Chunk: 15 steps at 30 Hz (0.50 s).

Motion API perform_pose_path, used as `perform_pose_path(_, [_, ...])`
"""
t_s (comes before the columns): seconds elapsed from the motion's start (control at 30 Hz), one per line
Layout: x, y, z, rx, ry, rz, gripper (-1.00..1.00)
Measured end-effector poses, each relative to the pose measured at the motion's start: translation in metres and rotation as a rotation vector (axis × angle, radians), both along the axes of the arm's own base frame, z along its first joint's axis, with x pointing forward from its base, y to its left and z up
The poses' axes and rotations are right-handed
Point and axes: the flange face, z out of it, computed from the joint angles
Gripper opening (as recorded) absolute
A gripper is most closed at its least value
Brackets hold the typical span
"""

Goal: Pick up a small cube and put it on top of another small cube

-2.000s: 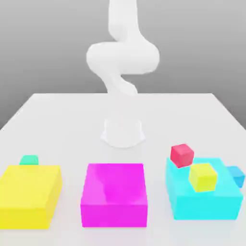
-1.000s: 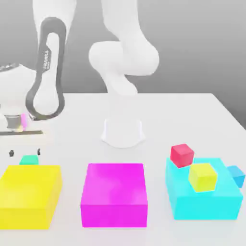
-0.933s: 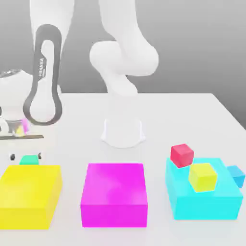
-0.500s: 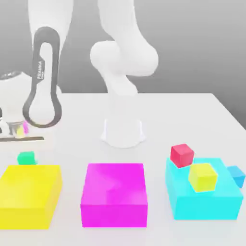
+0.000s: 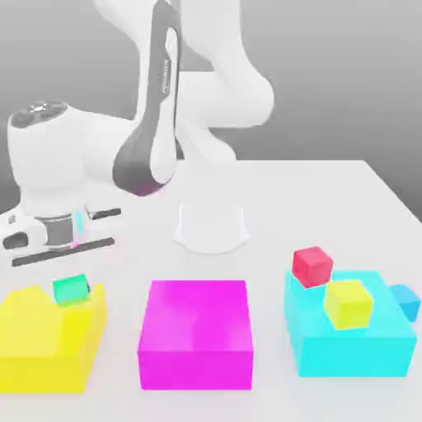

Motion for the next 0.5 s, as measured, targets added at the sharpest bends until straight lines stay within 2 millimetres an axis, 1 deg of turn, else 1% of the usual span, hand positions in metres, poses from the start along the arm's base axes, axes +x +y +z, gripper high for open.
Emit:
perform_pose_path(0.07, [0.02, 0.042, 0.005, -0.007, 0.002, 0.093, -1.0])
perform_pose_path(0.13, [0.036, 0.086, 0.009, -0.015, 0.002, 0.185, -1.0])
perform_pose_path(0.2, [0.046, 0.132, 0.014, -0.024, 0.002, 0.276, -1.0])
perform_pose_path(0.27, [0.052, 0.179, 0.019, -0.034, 0.0, 0.368, -1.0])
perform_pose_path(0.33, [0.052, 0.228, 0.024, -0.044, -0.003, 0.459, -1.0])
perform_pose_path(0.4, [0.047, 0.276, 0.03, -0.054, -0.008, 0.549, -1.0])
perform_pose_path(0.5, [0.03, 0.347, 0.038, -0.07, -0.017, 0.685, -1.0])
